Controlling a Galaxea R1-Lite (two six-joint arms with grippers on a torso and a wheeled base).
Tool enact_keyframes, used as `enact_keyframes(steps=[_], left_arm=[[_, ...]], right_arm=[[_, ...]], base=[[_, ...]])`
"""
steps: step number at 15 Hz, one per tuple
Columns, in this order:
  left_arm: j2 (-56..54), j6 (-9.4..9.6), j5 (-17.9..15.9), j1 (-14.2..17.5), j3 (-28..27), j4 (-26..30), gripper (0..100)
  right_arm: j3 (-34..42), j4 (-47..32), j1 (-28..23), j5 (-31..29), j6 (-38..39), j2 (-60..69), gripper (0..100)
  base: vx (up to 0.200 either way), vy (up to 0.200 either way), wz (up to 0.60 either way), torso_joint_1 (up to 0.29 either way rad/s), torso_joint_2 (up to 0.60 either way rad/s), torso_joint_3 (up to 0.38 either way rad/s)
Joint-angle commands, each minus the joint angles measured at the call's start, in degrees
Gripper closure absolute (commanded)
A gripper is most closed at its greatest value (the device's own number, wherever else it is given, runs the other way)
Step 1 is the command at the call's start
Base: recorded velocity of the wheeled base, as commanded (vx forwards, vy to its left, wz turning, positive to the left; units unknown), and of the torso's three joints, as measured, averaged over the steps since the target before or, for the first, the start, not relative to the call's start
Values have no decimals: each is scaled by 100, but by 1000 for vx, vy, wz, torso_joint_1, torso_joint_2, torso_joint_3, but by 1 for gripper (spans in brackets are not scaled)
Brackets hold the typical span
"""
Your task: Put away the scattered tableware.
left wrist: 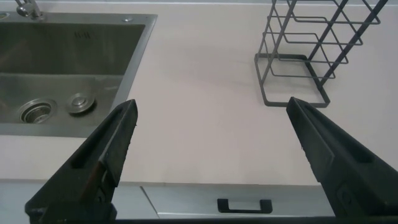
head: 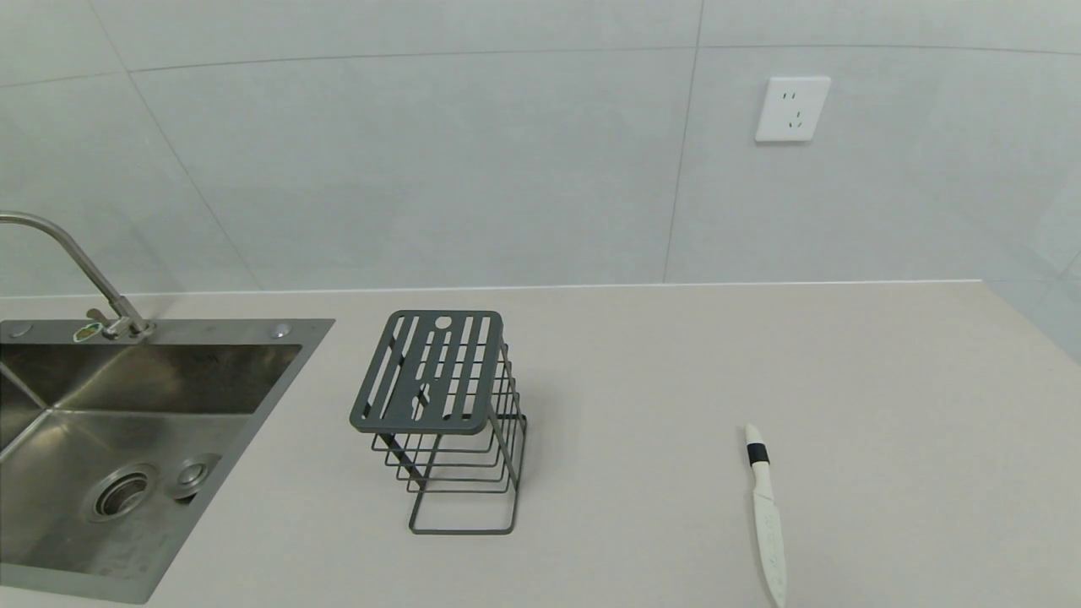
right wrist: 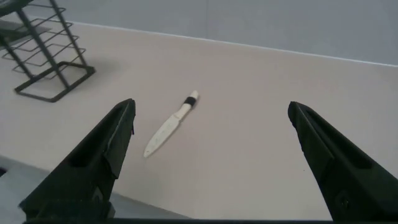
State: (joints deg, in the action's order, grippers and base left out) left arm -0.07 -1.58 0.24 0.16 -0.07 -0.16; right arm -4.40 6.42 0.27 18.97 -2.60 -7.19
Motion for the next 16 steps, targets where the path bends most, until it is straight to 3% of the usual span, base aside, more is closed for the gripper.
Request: enact_keyframes(steps=[1,8,12,16], left_arm=[[7,-9,2,2,-1,-2,0],[7,18,-7,2,-1,7,0],[7,18,-7,2,-1,7,0],[7,18,-16,2,-1,7,0]], right_arm=[[-641,-62,70,344,-4,-1452,0],[-1203,-45,210,582,-22,-3157,0],[-1458,-36,791,547,-109,-4150,0],[-1370,-18,1239,423,-962,-5134,0]], base=[[0,0,0,0,0,0],[0,0,0,0,0,0],[0,0,0,0,0,0],[0,0,0,0,0,0]])
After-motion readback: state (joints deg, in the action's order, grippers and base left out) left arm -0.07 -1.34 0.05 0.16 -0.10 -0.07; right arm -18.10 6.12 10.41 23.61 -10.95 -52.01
